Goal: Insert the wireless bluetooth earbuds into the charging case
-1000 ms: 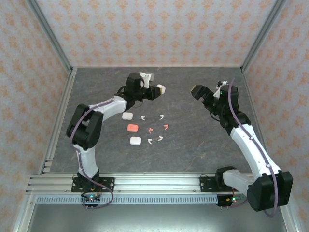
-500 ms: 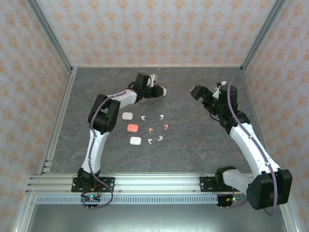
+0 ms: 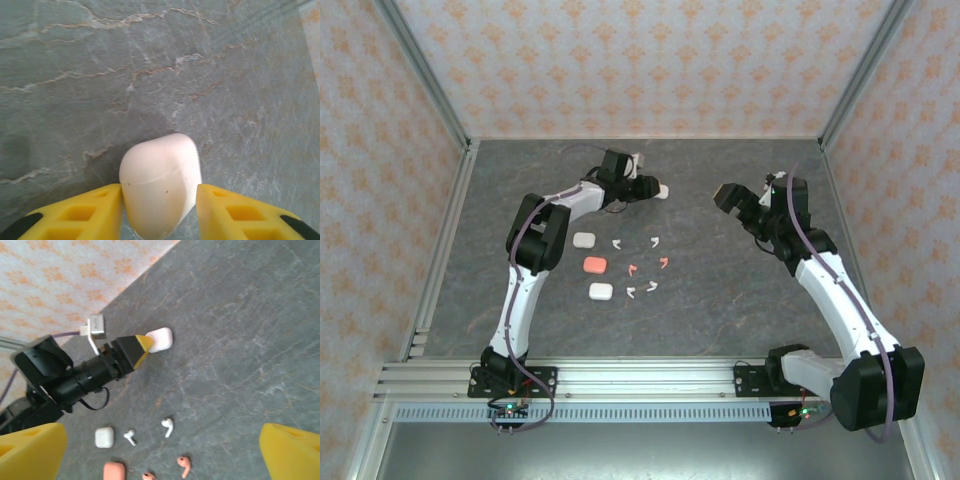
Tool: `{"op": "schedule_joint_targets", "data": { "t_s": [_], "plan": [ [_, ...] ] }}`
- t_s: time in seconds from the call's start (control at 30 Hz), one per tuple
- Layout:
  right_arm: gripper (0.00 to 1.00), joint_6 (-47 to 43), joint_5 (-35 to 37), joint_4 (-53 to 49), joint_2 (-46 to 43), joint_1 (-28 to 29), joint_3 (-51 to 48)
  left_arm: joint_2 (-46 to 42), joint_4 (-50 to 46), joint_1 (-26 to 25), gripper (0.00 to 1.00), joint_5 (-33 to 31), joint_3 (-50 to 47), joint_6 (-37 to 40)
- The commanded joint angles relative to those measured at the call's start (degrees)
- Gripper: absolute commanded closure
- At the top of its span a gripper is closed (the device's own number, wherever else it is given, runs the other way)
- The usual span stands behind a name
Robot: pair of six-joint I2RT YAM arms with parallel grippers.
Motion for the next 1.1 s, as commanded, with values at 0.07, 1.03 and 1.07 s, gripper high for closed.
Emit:
{"op": "schedule_joint_targets", "data": {
  "t_s": [0.07,1.03,1.07],
  "plan": [
    [0.01,-6.22,4.40,-8.37,-0.60,-0.14,4.96,-3.88,-3.09,1.95,0.52,-2.62,-0.56,0.19],
    [0.01,-24.10,7.66,-17.06,33.20,42.66,23.09,-50.49,-11.37,17.84,0.42,-8.51,-40.89,-8.71],
    [0.01,-25.68,7.63,-17.83,35.67,43.99,25.19,-51.54,-12.40,18.84,0.41,-8.36,-41.74,-8.43]
  ]
}}
